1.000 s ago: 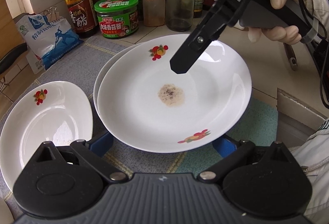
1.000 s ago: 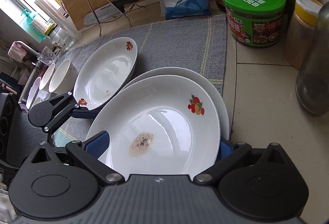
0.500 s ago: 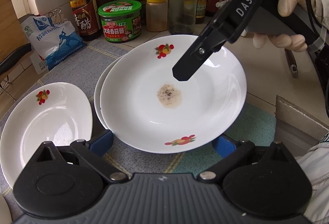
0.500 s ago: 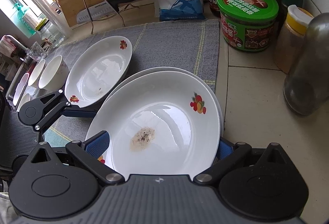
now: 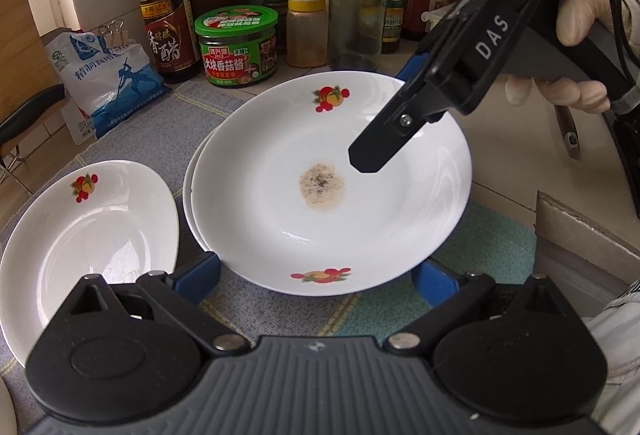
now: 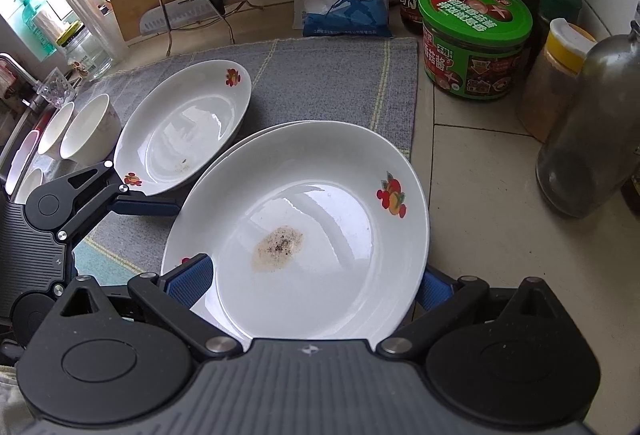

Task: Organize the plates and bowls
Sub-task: 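Lower the stained plate onto the other white plate with the right gripper, then open the right gripper and withdraw it from the stacked plates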

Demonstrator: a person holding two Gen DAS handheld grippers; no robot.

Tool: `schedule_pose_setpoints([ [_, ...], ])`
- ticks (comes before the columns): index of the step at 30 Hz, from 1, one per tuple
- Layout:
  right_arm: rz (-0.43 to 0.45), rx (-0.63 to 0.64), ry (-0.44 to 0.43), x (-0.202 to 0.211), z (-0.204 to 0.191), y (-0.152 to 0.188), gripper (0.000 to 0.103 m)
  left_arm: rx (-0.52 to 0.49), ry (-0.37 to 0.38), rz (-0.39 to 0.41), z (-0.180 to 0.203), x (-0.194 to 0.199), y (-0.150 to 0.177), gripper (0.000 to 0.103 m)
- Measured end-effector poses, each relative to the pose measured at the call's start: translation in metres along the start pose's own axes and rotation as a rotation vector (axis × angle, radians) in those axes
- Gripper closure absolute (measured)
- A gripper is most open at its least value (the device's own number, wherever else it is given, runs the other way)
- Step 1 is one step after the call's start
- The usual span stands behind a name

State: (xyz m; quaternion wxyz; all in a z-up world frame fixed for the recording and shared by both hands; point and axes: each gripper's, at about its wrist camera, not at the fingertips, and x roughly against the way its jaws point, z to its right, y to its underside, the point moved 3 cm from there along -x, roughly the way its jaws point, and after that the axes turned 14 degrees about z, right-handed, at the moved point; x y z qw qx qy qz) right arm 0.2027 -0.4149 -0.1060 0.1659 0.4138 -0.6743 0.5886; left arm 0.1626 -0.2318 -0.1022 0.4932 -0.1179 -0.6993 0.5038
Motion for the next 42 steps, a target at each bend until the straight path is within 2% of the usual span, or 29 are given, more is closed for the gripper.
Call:
schedule_pose_setpoints([
  [11, 0.008, -0.004, 0.06, 0.004, 0.001, 0.006, 0.0, -0.002, -0.001, 0.002, -0.001, 0.001, 0.001, 0.002],
  [15, 0.035, 0.019, 0.066, 0.01, -0.005, 0.006, 0.0, 0.014, 0.006, 0.012, -0.003, 0.006, 0.002, 0.003],
  [21, 0.09, 0.082, 0.093, 0.016, -0.022, 0.001, 0.0, 0.056, -0.022, 0.047, -0.012, 0.024, 0.0, 0.003],
  [26, 0.147, 0.146, 0.097, 0.018, -0.043, -0.006, 0.0, 0.111, -0.086, 0.086, -0.024, 0.045, 0.002, 0.002],
  [31, 0.191, 0.205, 0.093, 0.014, -0.067, -0.012, 0.0, 0.204, -0.195, 0.105, -0.047, 0.066, 0.016, 0.002],
  [36, 0.216, 0.231, 0.064, 0.007, -0.087, -0.019, 0.0, 0.272, -0.342, 0.062, -0.07, 0.075, 0.042, 0.002],
  [42, 0.204, 0.256, 0.038, -0.005, -0.103, -0.024, 0.0, 0.311, -0.417, 0.001, -0.091, 0.07, 0.072, 0.002],
])
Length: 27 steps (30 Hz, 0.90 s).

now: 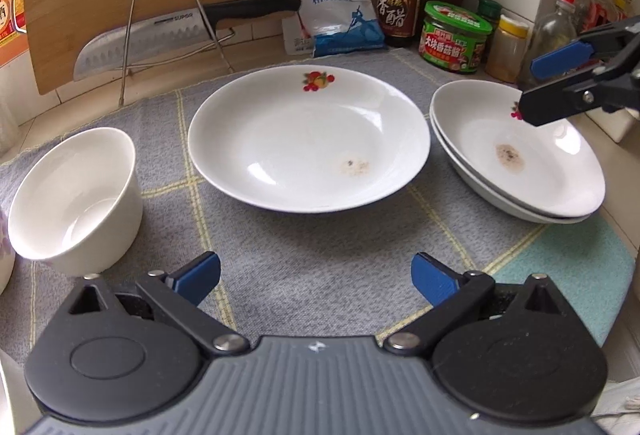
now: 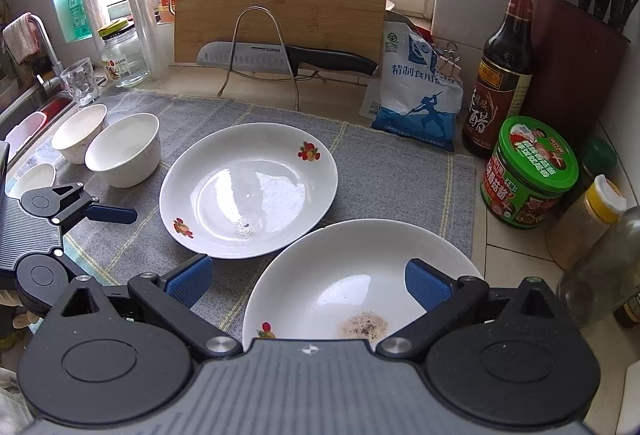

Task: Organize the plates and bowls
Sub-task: 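Reach the right gripper to a white flower-print plate and grasp its rim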

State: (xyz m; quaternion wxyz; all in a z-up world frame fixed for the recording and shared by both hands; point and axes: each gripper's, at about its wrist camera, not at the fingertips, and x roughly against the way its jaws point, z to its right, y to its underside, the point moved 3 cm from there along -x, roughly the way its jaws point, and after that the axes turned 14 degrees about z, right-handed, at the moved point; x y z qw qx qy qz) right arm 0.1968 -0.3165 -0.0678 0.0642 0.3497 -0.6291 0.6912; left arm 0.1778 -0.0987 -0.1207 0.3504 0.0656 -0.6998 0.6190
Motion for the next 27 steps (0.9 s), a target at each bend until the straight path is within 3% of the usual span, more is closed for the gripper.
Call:
schedule_pose_setpoints([
  [5, -0.017, 0.016, -0.02, -0.008, -0.008, -0.002, 0.0, -0.005, 0.0, -0.022, -0.003, -0.008, 0.009, 0.002],
  [16, -0.05, 0.032, -0.085, -0.029, -0.011, -0.011, 0.0, -0.035, 0.017, 0.022, -0.004, -0.029, 0.001, 0.0],
  [27, -0.067, 0.053, -0.141, -0.076, 0.005, -0.037, 0.0, -0.023, 0.009, 0.067, -0.008, -0.043, -0.009, 0.0],
])
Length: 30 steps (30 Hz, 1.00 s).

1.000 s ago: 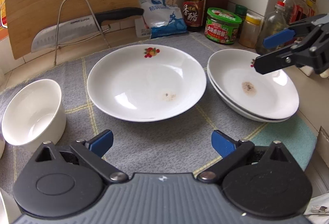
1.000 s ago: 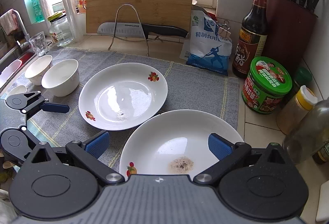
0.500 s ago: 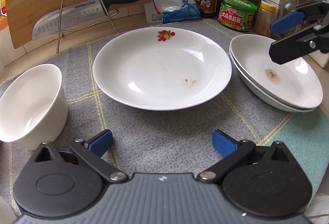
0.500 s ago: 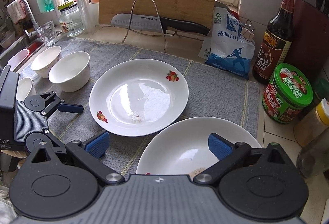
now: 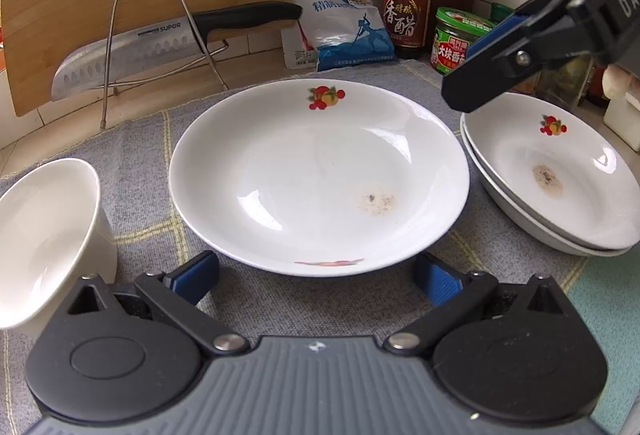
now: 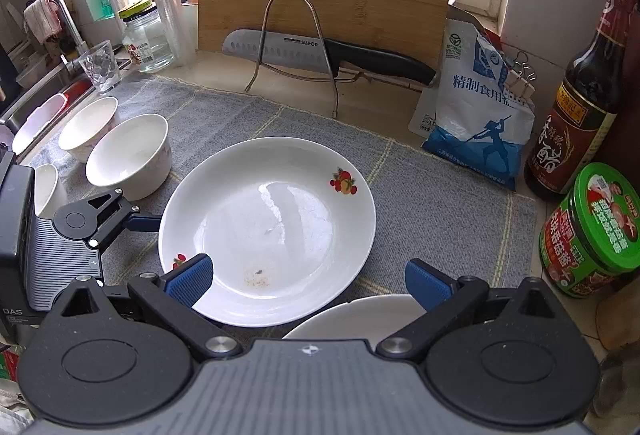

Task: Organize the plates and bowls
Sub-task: 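Reach the right gripper to a white flower-print plate and grasp its rim, then lift the flower-print plate with the right gripper toward the stacked plates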

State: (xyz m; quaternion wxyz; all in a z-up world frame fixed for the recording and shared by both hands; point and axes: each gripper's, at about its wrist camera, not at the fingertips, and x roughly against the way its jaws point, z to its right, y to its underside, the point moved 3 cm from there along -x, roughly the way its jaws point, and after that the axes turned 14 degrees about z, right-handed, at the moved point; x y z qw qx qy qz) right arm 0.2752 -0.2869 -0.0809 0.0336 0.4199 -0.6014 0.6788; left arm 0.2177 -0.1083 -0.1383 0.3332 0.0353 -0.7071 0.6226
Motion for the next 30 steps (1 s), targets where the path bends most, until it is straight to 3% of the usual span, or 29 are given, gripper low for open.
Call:
schedule_pose_setpoints([
  [15, -0.12, -0.071, -0.144, -0.072, 0.032, -0.008, 0.0, 0.011, -0.021, 0.044, 0.001, 0.003, 0.003, 0.0],
  [25, -0.204, -0.068, -0.24, -0.104, 0.027, -0.008, 0.0, 0.008, -0.016, 0.031, -0.001, 0.0, 0.0, 0.0],
  [30, -0.205, -0.062, -0.257, -0.112, 0.026, -0.013, 0.0, 0.007, -0.015, 0.031, -0.001, 0.0, 0.0, 0.0],
])
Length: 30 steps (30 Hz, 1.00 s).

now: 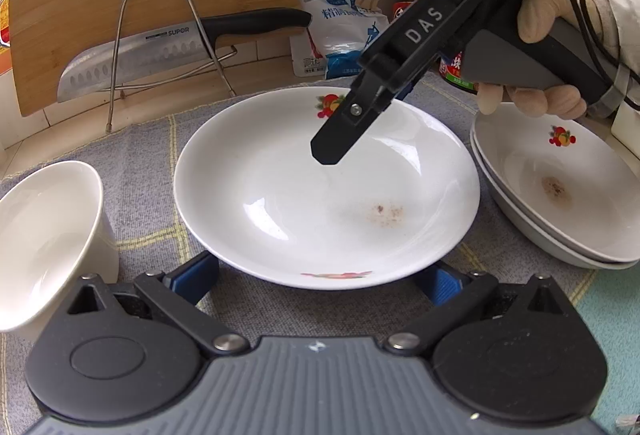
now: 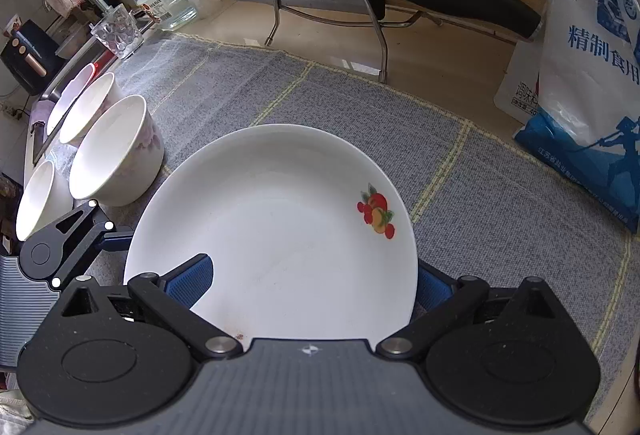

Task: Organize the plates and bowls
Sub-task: 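Lift the flower-print plate with the right gripper toward the stacked plates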

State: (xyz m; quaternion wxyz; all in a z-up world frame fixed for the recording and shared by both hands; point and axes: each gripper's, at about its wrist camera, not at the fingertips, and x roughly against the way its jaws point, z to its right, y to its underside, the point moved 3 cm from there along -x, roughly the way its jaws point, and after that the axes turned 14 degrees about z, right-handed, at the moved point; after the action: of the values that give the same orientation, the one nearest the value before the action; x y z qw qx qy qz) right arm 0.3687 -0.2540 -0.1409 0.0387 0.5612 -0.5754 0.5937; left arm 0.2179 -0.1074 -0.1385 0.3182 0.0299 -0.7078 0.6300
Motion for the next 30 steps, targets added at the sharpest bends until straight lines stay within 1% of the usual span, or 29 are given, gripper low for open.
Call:
schedule_pose_setpoints([
  [8, 0.01, 0.027, -0.02, -0.006, 0.002, -0.008, 0.0, -0.007, 0.01, -0.001, 0.0, -0.001, -0.001, 0.0],
  [15, -0.002, 0.047, -0.027, -0.008, 0.0, -0.009, 0.0, -0.015, 0.024, -0.01, -0.001, -0.003, -0.002, 0.0],
  [19, 0.011, 0.034, -0.02, -0.008, 0.0, -0.009, 0.0, -0.017, 0.028, -0.013, -0.001, -0.004, -0.003, 0.0],
  [26, 0.034, -0.081, -0.02, -0.006, 0.009, -0.012, 0.0, -0.022, 0.036, -0.017, 0.0, -0.006, -0.003, 0.0],
  [30, 0.008, -0.07, -0.027, -0.007, 0.007, -0.013, 0.0, -0.022, 0.038, -0.015, 0.0, -0.006, -0.003, 0.001],
])
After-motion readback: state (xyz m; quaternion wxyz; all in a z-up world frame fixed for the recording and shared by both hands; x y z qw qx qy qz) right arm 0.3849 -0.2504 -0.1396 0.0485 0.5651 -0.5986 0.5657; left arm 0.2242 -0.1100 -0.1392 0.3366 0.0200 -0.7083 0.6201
